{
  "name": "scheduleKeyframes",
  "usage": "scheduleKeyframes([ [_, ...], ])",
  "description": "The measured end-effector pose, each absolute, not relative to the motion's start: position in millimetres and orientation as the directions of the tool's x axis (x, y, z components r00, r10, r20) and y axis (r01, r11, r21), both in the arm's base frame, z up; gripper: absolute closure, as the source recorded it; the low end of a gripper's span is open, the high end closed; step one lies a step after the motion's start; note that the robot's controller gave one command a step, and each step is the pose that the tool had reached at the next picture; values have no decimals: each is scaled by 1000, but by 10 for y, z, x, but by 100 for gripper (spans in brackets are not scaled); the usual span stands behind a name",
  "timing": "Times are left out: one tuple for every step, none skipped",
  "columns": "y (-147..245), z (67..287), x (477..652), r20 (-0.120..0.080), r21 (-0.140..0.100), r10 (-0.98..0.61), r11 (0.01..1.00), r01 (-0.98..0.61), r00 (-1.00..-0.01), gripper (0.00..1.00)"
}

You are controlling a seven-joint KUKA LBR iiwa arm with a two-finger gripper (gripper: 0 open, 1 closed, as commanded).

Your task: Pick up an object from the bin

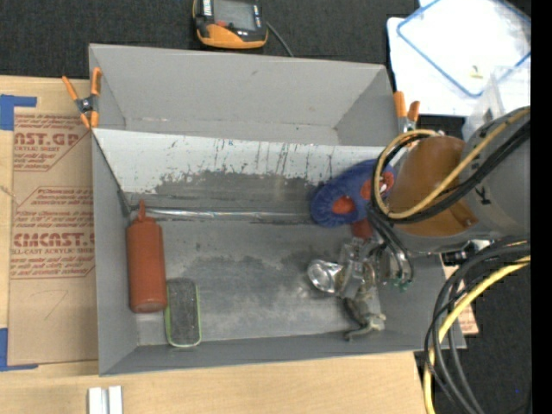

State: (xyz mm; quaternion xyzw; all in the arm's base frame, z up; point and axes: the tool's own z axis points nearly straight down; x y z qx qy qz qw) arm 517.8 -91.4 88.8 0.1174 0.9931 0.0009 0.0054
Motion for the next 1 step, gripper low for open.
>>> scheduleKeyframes([
  [-911, 1272, 5193, -15, 4, 232, 973, 232, -973, 100],
])
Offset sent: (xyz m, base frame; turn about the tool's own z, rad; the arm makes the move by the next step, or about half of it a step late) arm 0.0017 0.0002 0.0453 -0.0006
